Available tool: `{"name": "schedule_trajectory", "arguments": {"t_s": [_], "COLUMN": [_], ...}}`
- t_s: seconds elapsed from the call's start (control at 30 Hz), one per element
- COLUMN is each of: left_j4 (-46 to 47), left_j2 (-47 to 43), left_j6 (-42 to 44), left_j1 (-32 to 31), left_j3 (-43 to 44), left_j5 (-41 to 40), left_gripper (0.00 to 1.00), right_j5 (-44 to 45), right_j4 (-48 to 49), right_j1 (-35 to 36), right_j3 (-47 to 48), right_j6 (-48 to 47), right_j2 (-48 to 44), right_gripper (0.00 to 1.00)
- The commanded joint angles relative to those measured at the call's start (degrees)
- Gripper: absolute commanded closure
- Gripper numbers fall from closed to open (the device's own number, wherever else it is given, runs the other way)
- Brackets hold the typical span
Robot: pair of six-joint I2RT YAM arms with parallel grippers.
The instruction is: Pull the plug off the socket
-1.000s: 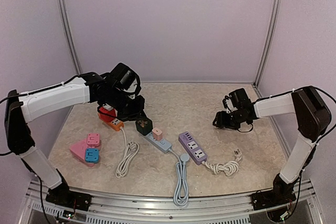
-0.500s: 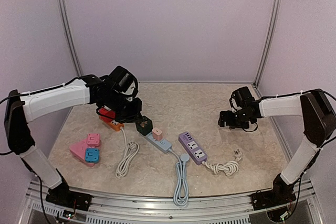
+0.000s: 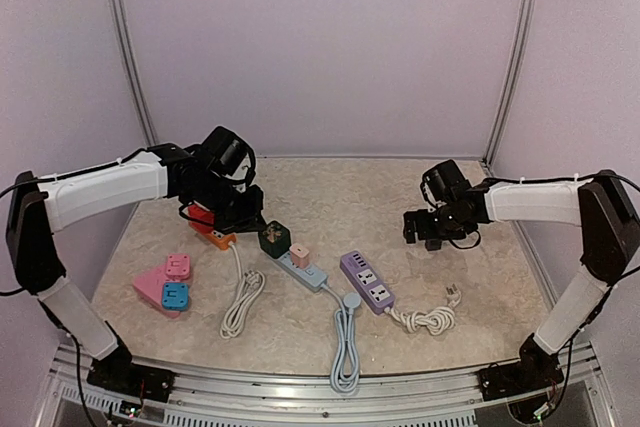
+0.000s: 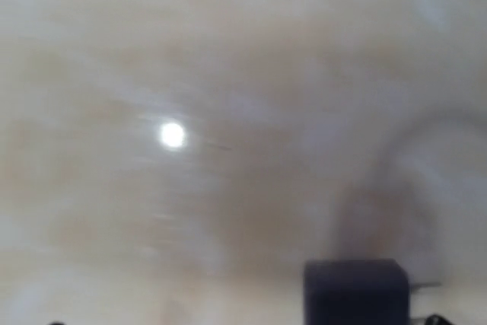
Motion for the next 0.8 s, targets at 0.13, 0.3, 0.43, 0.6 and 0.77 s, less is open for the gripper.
{"name": "schedule_trajectory", "arguments": {"t_s": [0.13,0.3,0.43,0.6,0.77], "left_j4": [1.23,0.37,0.84,0.95,0.14], "left_j2": [-1.37,-2.12,-2.02,0.91,7.76], "left_j6": [0.65,0.45,-0.26,-0.17,0.38], "left_j1": [0.36,2.00,6.08,9.66,10.02], "left_j3": [-0.92,-1.99,-3.84,-3.89,1.55], "left_j5": [0.98,-0.09,1.76,1.56,-0.91], "left_gripper": [0.98,0.98,0.98,0.98,0.98], "right_j5": [1.67,1.63,2.65,3.46,4.38], "right_j4": [-1.59,-2.12,-3.50,-4.85,-6.23], "right_j1": [5.35,8.94,14.11,20.73,26.01], "right_j3": [3.89,6.74,11.96,19.26,26.32], "right_j6": [2.60,2.78,1.85,0.36,-2.45], "right_j2": [2.76,2.50,4.89,9.56,14.80], "right_gripper": [0.01,0.01,0.01,0.02,0.02]}}
